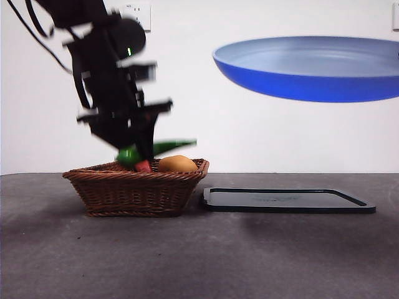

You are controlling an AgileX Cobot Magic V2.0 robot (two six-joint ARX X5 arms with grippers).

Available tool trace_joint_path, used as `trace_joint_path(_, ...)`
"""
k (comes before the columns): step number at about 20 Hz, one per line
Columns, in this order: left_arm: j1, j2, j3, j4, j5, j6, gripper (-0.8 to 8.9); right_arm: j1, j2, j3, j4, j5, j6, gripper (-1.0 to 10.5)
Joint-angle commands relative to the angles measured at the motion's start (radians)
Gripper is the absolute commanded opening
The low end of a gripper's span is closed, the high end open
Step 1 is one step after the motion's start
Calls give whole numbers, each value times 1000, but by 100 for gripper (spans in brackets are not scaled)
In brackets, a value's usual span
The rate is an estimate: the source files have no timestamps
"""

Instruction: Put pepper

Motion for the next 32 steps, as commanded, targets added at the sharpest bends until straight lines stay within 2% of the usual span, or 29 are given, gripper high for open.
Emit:
trace_joint_path(1,-8,-53,21,-14,59,0,125,1,35,14,14,-4,14,2)
trace_joint_path(5,-33,-182,21,-79,255,-23,125,2,145,14,53,-6,42,2)
trace_joint_path(8,-89,-218,21,-155,319,-21,125,4,253,14,103,-12,71,2)
trace_joint_path(10,-139,-217,21,-200,315,-14,125,10,315,14,132,-12,96,2)
trace_joint_path(13,-241,-217,20,-167,291,-14,125,33,377,14,148,-16,117,2)
trace_joint_path(17,-345,-182,20,-163,145,48,125,69,387,14,163,-40,145,2)
trace_joint_path(27,-369,-65,20,-169,125,58,132,95,387,14,157,-72,146,2)
trace_joint_path(30,-374,-65,20,-166,124,57,233,95,387,14,157,-91,145,2)
trace_joint_path(32,-374,-65,20,-170,125,55,249,95,387,14,156,-91,145,2)
